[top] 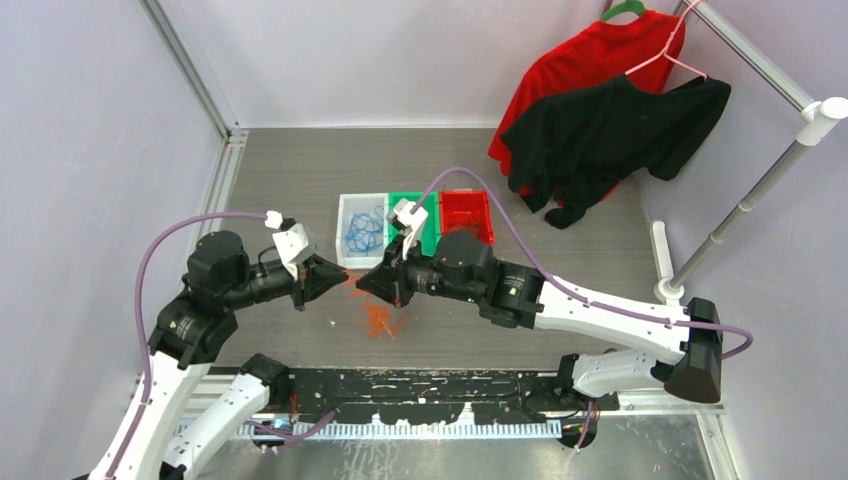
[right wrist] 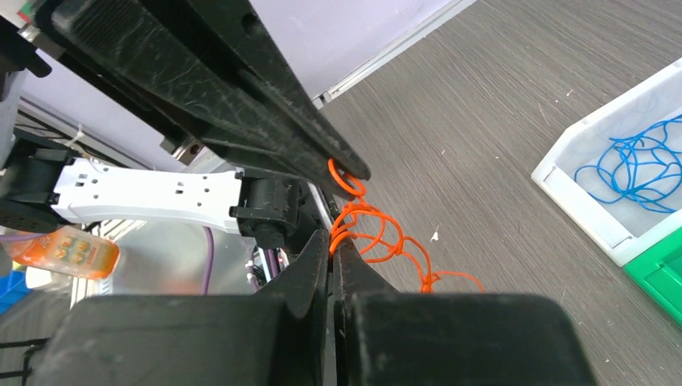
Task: Untangle the cables
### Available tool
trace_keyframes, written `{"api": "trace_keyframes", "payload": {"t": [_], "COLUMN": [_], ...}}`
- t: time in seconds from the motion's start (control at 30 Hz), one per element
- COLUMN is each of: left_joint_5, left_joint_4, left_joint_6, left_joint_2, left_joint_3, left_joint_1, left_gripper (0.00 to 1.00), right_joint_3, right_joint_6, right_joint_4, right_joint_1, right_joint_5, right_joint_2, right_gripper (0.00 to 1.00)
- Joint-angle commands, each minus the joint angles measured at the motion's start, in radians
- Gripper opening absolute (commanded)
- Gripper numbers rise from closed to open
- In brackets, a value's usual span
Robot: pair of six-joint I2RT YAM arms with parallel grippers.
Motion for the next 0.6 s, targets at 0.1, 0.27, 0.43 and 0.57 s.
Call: {"api": "trace_keyframes", "payload": {"t": [0.1, 0.27, 0.43, 0.57], "left_joint_5": [-0.073, -0.098, -0.101, -0.097], "left_joint_4": [0.089, 0.067, 0.001, 0.001], "left_joint_6": [0.013, 0.099, 0.191, 0.185], "left_joint_2": [-0.02, -0.027, -0.017, -0.022], "left_joint_3": [-0.006, 0.049, 0.136, 0.16], "left_joint_1": [0.005, 0.005, 0.004, 0.005], "left_gripper": [0.0, 0.0, 0.0, 0.0], "right_joint_3": [-0.002, -0.05, -0.125, -0.139], "right_joint_6": [0.02, 0.025, 0.01, -0.011], "right_joint_4": [0.088, 0.074, 0.055, -0.004], "right_joint_1": [0.006, 0.006, 0.005, 0.003], "right_joint_5": [-0.029, 0.026, 0.143, 0.248], "right_joint_2": [-0.037, -0.075, -0.159, -0.198], "right_gripper": [0.01, 0.01, 0.01, 0.07]}}
